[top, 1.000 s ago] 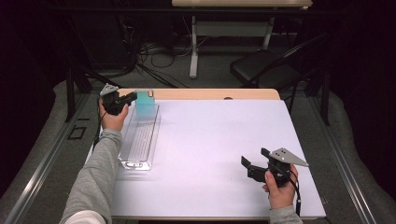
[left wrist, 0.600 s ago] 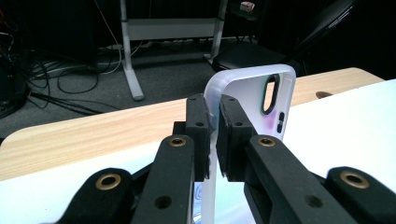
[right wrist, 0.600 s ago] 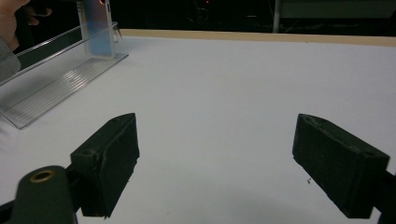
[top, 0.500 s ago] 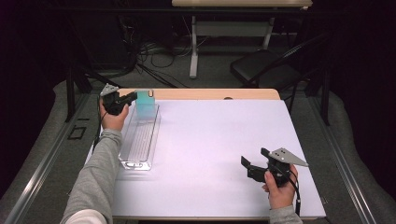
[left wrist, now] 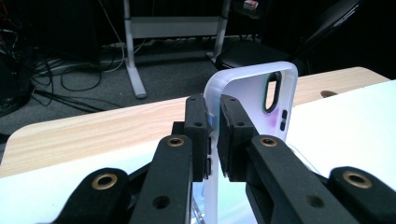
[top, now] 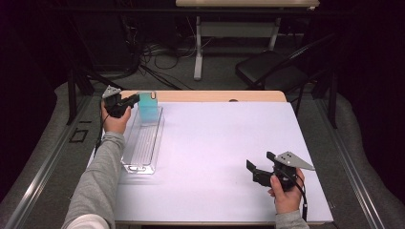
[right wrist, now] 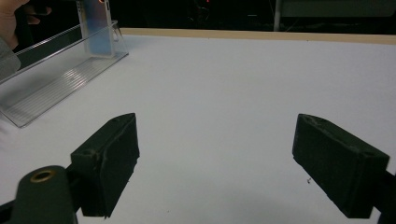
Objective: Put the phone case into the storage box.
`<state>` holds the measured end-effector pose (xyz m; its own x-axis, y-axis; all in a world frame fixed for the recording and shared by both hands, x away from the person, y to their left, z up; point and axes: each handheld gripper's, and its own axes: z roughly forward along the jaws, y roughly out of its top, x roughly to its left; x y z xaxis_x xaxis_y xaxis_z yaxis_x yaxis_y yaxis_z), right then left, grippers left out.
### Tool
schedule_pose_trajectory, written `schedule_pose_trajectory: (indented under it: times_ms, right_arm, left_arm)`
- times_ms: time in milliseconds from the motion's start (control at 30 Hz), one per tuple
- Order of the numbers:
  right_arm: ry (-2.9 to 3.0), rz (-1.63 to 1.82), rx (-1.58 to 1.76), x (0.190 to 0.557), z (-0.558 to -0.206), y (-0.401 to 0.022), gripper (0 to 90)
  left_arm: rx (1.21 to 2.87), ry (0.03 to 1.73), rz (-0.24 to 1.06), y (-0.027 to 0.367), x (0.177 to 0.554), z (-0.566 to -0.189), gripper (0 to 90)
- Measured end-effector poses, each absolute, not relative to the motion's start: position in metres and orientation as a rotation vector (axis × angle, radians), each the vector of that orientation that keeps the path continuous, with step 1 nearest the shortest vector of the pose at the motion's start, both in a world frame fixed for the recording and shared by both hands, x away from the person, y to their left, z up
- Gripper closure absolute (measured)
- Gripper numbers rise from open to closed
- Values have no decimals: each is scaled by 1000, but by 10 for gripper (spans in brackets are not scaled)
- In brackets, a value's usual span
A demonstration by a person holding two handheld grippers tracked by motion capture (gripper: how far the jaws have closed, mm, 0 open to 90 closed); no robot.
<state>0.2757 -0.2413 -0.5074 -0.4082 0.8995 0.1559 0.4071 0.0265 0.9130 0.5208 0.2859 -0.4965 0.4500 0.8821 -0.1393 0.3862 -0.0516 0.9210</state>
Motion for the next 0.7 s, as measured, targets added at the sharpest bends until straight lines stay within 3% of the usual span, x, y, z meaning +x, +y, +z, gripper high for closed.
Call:
schedule_pose_trajectory:
  times_ms: [700]
  right_arm:
    - [1840,1365,1322,276,-507,-240,144]
  left_arm:
    - [1620,1155,577,295,521,-496,768]
